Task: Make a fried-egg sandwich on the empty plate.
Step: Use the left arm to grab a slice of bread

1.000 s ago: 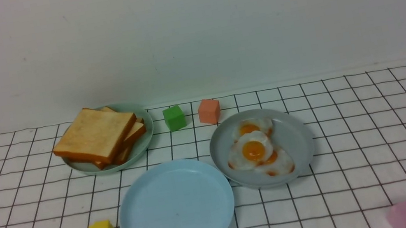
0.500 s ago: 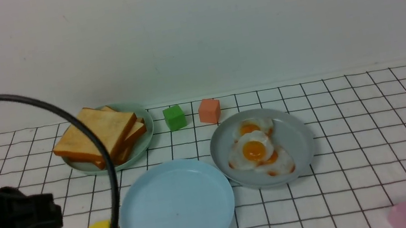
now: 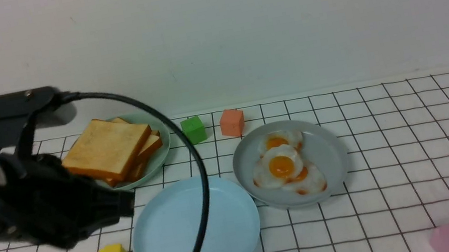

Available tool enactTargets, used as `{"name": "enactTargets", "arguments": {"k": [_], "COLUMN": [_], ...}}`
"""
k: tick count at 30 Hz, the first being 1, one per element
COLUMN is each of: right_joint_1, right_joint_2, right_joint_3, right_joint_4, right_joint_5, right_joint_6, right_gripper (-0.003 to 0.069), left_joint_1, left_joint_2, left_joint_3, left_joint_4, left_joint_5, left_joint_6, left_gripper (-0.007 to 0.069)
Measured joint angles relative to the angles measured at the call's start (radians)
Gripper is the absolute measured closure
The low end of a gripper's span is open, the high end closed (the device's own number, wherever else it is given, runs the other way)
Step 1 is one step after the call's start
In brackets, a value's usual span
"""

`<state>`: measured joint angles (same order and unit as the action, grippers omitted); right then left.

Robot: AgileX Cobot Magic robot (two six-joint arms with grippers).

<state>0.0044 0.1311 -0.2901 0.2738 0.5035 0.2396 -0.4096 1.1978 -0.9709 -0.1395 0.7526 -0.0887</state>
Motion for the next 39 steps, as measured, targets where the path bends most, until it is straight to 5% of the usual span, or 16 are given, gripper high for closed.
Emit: {"name": "enactTargets", "arguments": {"k": [6,9,14,18,24,27,39], "right_joint_1": [0.027,0.050,0.088,0.101,0.104,0.104,0.104], "right_joint_2": [0.362,0.463,0.507,0.508,0.508,0.508,0.508], "right_joint_3": [-0.462,-0.573,-0.610,-0.612,-0.612,-0.612,-0.612], "right_joint_4": [-0.001,0.001,0.035,0.052,0.049,0.049,0.048], "right_joint_5": [0.591,0.687,0.682,0.676,0.675,0.671,0.662], "right_joint_6": [-0.256,-0.303,-0.349,-0.398,-0.420,-0.422,-0.423], "right_gripper": [0.0669,0.0668,0.0666,0.0665,0.0662,0.0659,0.0655], "left_joint_1": [0.025,0.072,0.125,0.164,0.191,0.183,0.177], "left_joint_2": [0.265,0.389,0.559,0.701,0.845,0.869,0.969], "left_joint_3": [-0.206,-0.316,-0.471,-0.607,-0.723,-0.726,-0.731], "left_joint_4": [0.116,0.132,0.152,0.156,0.167,0.168,0.274], "left_joint_5": [0.013,0.028,0.031,0.041,0.023,-0.032,-0.170], "left_joint_6": [-0.037,-0.042,-0.035,-0.034,0.016,0.064,0.153], "left_gripper": [0.0638,0.0638,0.0629,0.0543,0.0265,0.0186,0.0149]}}
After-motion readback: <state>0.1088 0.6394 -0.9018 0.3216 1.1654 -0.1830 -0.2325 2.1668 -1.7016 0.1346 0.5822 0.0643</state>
